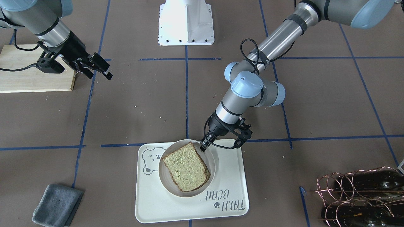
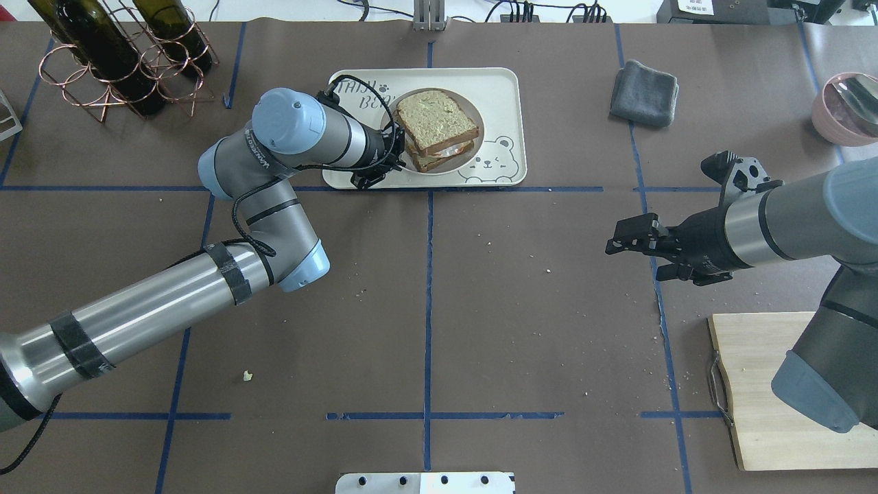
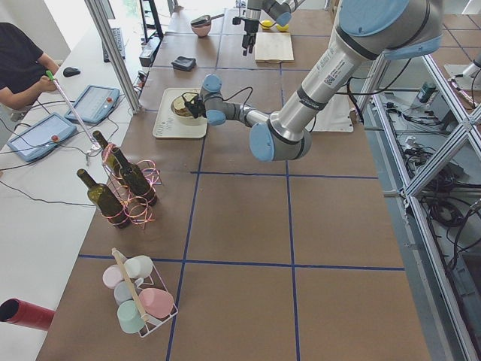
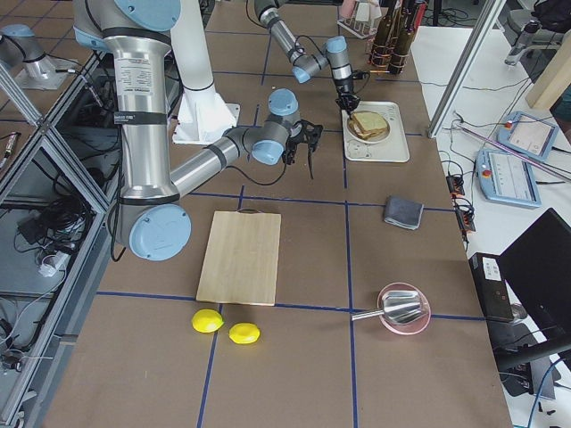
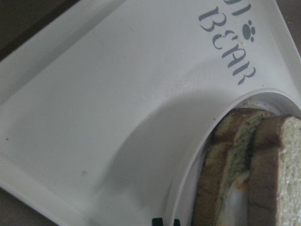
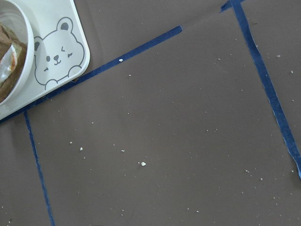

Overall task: Make sandwich and place on tray
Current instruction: 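Carry the plate with the sandwich onto the bear-print tray with the left gripper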

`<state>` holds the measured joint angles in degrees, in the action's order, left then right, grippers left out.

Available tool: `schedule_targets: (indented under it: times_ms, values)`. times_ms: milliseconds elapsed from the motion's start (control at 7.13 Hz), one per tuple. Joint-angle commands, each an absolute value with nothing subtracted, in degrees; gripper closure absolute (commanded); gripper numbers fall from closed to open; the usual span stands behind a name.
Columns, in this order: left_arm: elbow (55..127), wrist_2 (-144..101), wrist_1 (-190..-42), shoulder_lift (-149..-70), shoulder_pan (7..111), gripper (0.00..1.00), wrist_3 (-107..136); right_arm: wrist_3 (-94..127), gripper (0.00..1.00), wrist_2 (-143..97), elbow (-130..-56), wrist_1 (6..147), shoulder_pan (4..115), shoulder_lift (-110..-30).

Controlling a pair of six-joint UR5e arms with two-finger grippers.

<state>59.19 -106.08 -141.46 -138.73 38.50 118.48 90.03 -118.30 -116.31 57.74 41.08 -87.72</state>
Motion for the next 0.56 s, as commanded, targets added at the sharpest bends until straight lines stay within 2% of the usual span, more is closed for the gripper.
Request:
schedule_targets:
  times_ms: [0, 421]
  values:
    - [59.06, -105.38, -141.50, -138.78, 38.50, 0.75, 117.78, 90.26, 0.00, -118.30, -116.63, 57.74, 41.05, -87.71]
    - [59.50, -105.38, -141.50, -138.69, 38.50, 0.68, 115.24, 90.35, 0.00, -118.30, -116.81, 57.74, 41.13, -87.63]
